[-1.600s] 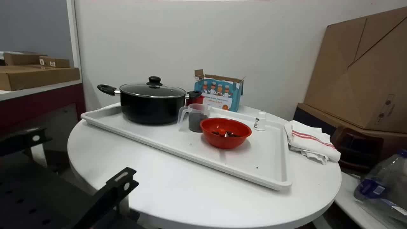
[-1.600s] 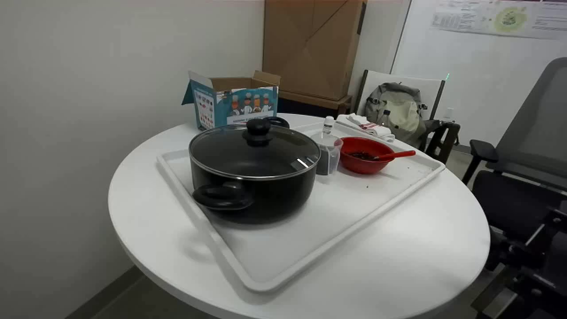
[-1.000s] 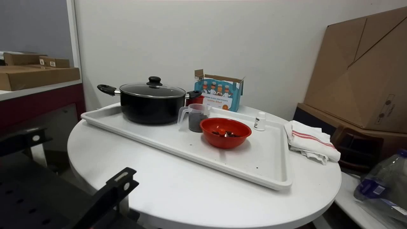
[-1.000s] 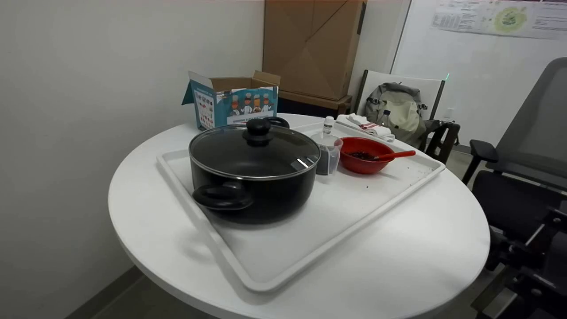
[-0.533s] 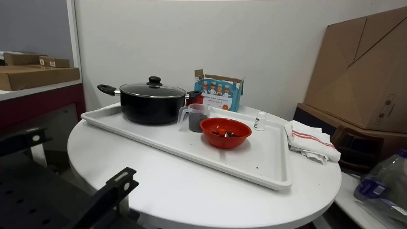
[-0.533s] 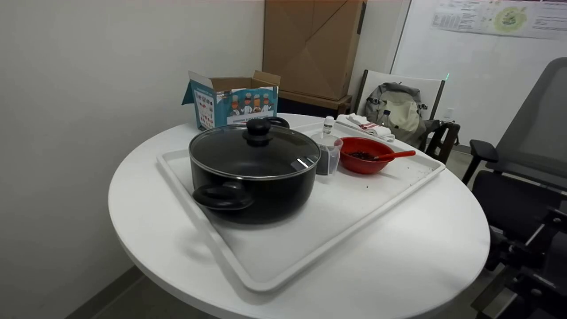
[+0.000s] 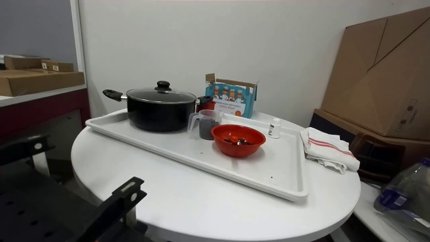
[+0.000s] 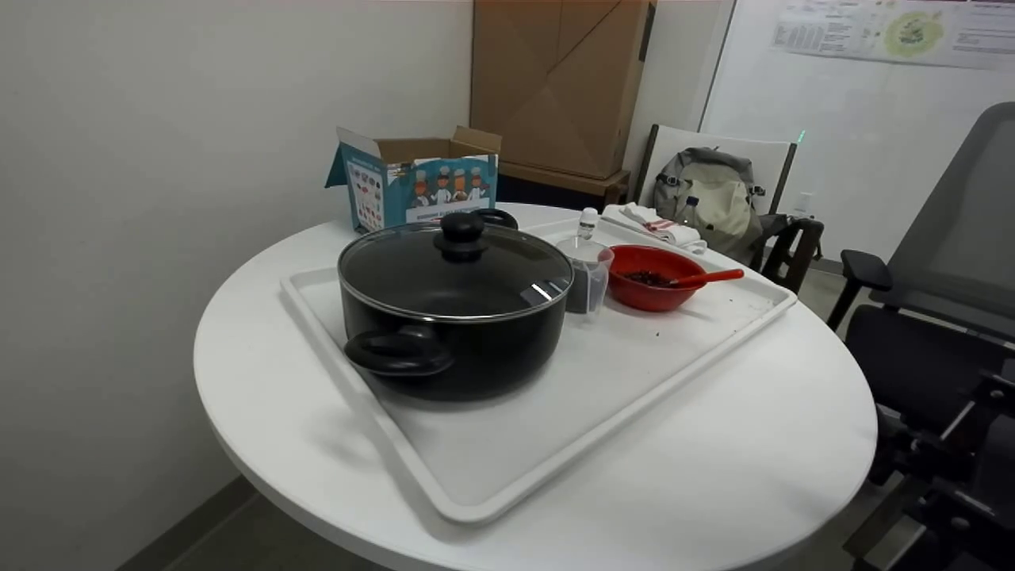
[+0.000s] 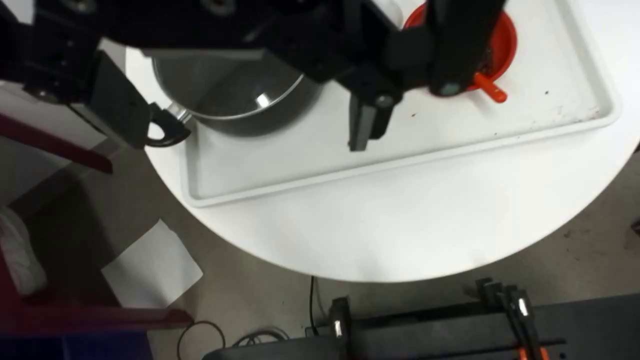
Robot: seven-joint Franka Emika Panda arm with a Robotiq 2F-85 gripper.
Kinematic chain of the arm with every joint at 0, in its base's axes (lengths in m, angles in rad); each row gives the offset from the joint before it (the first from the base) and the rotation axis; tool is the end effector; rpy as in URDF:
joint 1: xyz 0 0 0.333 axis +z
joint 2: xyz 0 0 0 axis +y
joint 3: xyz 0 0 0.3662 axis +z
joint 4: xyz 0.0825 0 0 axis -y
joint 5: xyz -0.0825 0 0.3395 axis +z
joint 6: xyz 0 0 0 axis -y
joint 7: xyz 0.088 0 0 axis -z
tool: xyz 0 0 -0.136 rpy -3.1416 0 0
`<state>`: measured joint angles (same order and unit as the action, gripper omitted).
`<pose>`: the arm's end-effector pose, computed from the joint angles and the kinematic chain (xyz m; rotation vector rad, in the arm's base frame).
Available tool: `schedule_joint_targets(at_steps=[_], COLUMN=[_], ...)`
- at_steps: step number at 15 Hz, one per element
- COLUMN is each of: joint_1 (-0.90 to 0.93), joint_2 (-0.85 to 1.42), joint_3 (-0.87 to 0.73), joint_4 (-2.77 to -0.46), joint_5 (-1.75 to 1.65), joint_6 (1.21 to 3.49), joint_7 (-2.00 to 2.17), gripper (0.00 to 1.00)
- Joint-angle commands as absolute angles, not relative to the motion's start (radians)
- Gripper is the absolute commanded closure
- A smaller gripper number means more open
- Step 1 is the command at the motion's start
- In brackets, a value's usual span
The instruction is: Use the spoon to scoop some things from the bowl and put in the jug
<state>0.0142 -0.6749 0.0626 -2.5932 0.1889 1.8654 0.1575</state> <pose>0.2622 0.0425 0.4926 -2.9973 0.2331 0.1018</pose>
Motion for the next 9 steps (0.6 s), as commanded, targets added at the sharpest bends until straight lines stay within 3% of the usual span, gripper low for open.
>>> schedule_joint_targets(at_steps=[1,9], joint_1=[-0.040,-0.085], joint_2=[-0.625,-0.453], joint_3=[0.023,-0.037], joint_4=[-2.511,-2.359], joint_5=[0.131,0.078], joint_6=[1.866,1.858], joint_7=[0.145,0.112], gripper=[0.00,0.00])
